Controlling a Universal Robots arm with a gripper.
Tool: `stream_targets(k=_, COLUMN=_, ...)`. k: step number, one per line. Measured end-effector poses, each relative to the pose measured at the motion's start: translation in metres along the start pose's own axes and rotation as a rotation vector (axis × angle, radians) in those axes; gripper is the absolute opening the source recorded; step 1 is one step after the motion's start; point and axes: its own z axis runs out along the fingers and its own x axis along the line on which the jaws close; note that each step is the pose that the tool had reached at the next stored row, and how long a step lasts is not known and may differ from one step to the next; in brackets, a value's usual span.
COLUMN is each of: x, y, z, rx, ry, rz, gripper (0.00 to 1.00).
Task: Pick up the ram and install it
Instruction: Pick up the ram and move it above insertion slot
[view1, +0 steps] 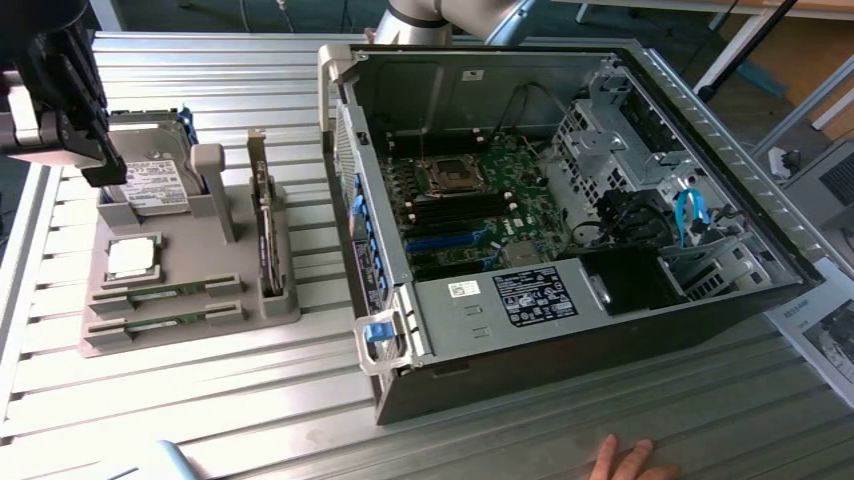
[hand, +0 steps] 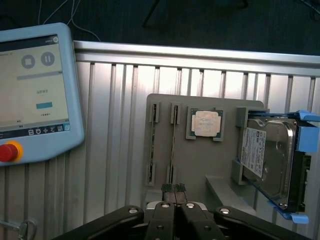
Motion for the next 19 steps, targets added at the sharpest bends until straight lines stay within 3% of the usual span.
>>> stream_targets(k=5, x=0.0005, y=-0.0010, z=0.0000, rx=-0.0085, ry=-0.0086, rz=0.000, gripper=0.11)
stream_targets(k=9, x=0.0014, y=-0.0028, z=0.0000, rx=-0.0198, ry=-0.0171, rz=0.000, gripper=0.11)
stream_targets(k=15, x=0.0025, y=-0.0051, z=0.0002, rx=-0.0316, ry=-0.0266, rz=-0.001, gripper=0.11)
stream_targets(k=19, x=0.0027, y=-0.0055, z=0.0002, rx=-0.0340, ry=-0.0274, rz=-0.001, gripper=0.11)
